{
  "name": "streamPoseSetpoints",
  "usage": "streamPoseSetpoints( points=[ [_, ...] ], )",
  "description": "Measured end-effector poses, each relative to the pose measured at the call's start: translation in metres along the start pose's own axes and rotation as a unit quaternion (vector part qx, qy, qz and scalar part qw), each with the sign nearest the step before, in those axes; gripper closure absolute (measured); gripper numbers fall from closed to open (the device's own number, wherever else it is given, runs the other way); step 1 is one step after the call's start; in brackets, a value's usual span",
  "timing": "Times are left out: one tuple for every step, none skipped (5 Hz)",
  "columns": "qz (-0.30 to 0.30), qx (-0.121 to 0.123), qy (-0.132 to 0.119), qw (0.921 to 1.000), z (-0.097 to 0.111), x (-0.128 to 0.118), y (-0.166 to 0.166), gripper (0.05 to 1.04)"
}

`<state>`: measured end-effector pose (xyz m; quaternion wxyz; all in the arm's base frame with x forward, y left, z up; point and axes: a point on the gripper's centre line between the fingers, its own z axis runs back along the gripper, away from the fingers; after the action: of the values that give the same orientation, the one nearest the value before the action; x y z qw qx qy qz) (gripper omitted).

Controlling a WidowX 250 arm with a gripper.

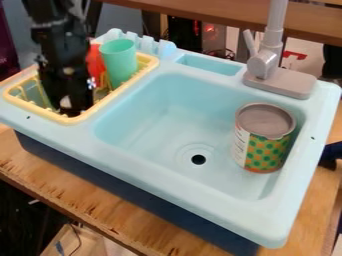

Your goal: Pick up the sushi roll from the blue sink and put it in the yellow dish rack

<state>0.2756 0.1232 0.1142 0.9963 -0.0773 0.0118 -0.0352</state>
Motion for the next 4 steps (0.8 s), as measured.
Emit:
streamPoseSetpoints(
  points=[
    [0.02,0.016,-0.011,0.9996,0.029,-0.001,-0.003,0.072],
    [0.029,0.023,-0.014,0.9992,0.045,-0.008,-0.008,0.076],
    [-0.016,0.031,-0.023,0.9991,0.065,-0.011,-0.038,0.08],
    [-0.087,0.043,-0.03,0.9948,0.084,-0.015,-0.086,0.081]
  ],
)
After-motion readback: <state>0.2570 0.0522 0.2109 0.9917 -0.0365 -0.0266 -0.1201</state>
